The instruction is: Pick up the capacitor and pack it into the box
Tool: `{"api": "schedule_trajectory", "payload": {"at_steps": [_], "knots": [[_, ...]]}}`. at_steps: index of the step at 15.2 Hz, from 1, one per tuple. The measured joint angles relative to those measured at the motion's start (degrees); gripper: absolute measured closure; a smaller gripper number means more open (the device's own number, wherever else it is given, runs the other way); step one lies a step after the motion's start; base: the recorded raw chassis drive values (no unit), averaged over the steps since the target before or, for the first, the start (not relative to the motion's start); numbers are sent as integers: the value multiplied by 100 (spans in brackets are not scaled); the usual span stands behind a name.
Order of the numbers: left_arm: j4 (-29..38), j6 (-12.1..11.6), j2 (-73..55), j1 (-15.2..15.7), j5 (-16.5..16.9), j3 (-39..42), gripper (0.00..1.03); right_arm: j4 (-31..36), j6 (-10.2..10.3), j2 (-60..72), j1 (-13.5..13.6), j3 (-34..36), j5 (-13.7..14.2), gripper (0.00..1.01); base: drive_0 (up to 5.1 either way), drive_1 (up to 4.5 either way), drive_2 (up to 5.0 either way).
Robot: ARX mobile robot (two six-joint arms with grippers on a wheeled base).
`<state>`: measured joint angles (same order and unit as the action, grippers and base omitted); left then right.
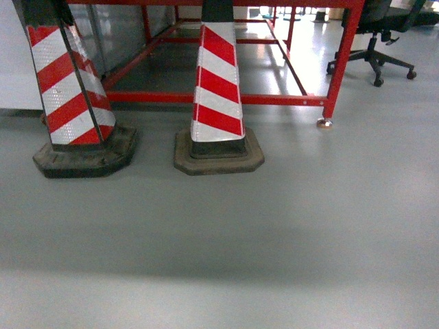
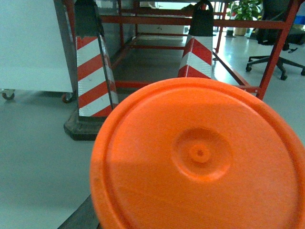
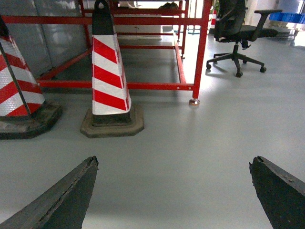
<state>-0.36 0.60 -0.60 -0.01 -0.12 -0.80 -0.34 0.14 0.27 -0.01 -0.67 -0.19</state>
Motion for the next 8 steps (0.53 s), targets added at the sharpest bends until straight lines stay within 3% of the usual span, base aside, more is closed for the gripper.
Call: {"api": "schedule_trajectory", "payload": {"at_steps": [2, 8], "knots": [[-4, 0, 0, 0, 2, 0, 59, 4, 0, 0, 0, 0, 2, 3, 0, 0, 0], [0, 0, 0, 0, 9, 0, 59, 9, 0, 0, 0, 0, 15, 3, 0, 389, -390]]}}
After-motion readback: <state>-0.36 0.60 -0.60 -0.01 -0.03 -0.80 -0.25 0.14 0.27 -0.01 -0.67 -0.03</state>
